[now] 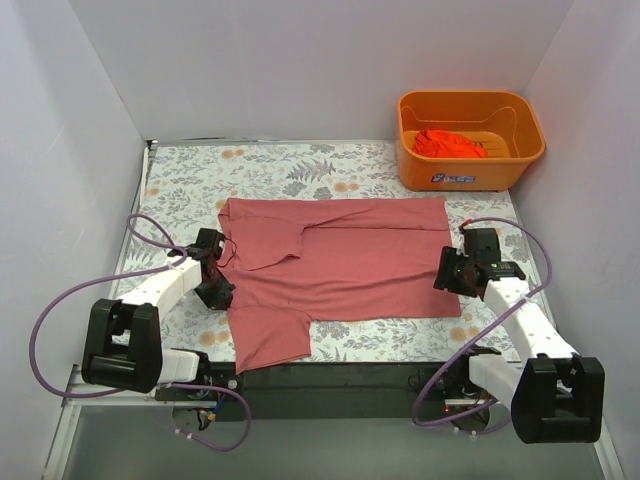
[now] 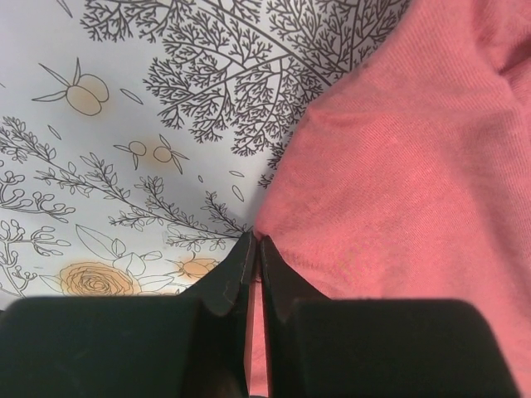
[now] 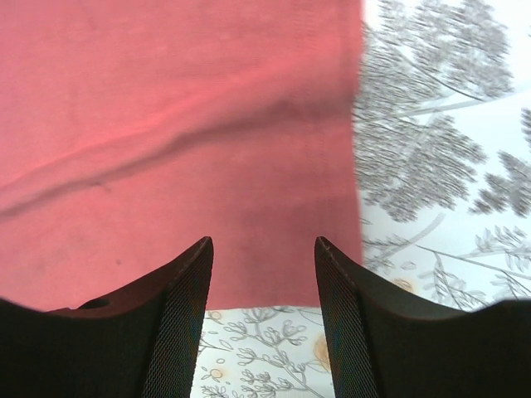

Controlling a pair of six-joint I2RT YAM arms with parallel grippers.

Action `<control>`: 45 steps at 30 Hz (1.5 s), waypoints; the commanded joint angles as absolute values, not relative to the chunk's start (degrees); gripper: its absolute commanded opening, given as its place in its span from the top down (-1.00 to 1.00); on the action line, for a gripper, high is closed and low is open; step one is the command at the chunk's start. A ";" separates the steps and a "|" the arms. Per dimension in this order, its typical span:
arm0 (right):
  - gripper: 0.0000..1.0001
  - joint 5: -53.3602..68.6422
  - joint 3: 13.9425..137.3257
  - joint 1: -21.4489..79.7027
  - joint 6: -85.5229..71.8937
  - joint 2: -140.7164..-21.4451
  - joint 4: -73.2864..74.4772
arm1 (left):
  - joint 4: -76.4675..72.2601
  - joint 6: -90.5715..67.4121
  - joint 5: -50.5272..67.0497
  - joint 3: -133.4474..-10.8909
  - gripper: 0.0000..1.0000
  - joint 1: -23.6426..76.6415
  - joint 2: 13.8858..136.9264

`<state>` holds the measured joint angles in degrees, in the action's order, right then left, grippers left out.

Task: Fold and stack the t-shirts
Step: Fold the tshirt

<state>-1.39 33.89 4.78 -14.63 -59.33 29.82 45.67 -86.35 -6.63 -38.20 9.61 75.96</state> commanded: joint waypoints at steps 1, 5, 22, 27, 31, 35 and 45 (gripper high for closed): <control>-0.18 -2.30 34.10 0.62 -15.56 -58.27 33.65 | 42.98 -85.70 -4.57 -37.18 1.00 10.28 75.50; -0.14 -0.44 34.11 -6.49 -15.38 -59.85 35.07 | 41.75 -85.17 -4.13 -36.65 1.00 10.55 73.13; 0.14 2.29 33.75 -10.81 -15.20 -69.26 37.97 | 40.34 -84.46 -3.34 -36.30 1.00 11.60 69.53; 0.14 2.29 33.66 -10.81 -15.12 -70.57 38.14 | 40.25 -84.38 -3.16 -36.30 1.00 11.60 69.34; 0.14 2.72 33.66 -10.72 -15.12 -71.63 38.32 | 40.17 -84.29 -2.99 -36.30 1.00 11.60 69.35; 0.15 3.16 33.92 -10.81 -15.12 -71.63 39.28 | 40.17 -84.29 -3.34 -36.47 1.00 11.60 69.08; 0.42 4.83 34.19 -10.72 -14.33 -72.42 39.73 | 40.52 -84.29 -3.34 -36.91 1.00 11.60 69.61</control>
<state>3.27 34.41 -10.81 -14.72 -71.05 37.71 40.91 -84.79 -3.55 -36.34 11.38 70.70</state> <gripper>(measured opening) 0.303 0.018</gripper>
